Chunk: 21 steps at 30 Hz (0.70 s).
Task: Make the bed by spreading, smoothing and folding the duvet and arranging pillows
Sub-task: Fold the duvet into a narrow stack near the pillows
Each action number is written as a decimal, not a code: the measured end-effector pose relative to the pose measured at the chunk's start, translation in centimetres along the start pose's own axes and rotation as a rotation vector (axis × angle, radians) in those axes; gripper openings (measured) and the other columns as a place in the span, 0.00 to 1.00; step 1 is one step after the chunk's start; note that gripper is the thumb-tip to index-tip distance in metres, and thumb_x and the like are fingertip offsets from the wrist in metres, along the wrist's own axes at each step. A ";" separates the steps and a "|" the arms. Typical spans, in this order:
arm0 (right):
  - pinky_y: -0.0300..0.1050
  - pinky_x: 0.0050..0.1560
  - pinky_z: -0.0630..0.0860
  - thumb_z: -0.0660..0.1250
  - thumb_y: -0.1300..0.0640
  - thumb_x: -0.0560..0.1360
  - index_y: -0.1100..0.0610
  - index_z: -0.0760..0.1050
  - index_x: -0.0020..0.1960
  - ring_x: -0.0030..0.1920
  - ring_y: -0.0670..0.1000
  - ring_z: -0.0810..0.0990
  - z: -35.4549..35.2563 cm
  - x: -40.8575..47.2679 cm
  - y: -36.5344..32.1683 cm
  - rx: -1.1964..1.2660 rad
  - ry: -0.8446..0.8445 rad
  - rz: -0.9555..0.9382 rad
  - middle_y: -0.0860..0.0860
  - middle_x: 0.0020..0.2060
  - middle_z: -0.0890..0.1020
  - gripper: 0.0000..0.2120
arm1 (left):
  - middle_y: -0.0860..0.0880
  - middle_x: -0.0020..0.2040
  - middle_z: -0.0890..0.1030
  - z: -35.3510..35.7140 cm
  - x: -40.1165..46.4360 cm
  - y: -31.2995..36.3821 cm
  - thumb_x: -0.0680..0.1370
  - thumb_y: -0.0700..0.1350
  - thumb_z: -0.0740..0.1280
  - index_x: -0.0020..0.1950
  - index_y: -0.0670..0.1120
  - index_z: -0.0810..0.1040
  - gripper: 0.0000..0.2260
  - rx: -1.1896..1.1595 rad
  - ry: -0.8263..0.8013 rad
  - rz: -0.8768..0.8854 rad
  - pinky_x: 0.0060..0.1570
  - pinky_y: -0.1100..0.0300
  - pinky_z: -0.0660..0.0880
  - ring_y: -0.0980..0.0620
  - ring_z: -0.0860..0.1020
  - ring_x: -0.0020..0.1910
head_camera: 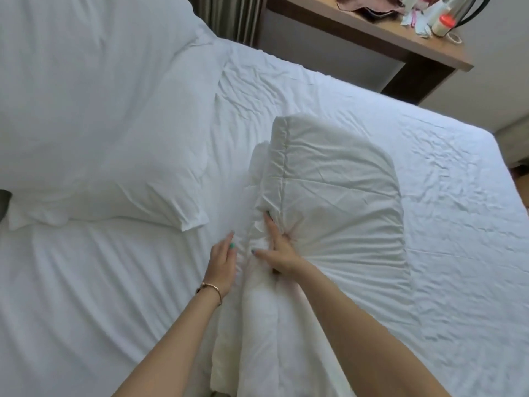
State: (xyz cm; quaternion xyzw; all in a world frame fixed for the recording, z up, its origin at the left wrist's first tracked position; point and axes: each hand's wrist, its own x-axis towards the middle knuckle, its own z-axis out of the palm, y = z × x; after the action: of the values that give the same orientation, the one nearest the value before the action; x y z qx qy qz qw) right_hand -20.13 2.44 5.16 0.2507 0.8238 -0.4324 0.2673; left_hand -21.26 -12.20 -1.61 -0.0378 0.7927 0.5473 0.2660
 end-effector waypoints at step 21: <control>0.75 0.68 0.39 0.45 0.18 0.64 0.29 0.34 0.72 0.76 0.60 0.33 -11.2 10.6 -4.0 -1.067 0.353 -0.310 0.43 0.77 0.37 0.42 | 0.46 0.71 0.51 5.8 0.0 1.5 0.68 0.43 0.71 0.74 0.63 0.38 0.49 0.632 0.316 0.020 0.64 0.47 0.64 0.40 0.65 0.66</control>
State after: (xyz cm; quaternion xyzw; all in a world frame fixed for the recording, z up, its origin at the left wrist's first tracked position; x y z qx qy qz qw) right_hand -32.98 11.83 5.88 0.0260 0.9869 0.0568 0.1489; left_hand -19.65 -6.45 -1.82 -0.0303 0.9545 0.2649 0.1334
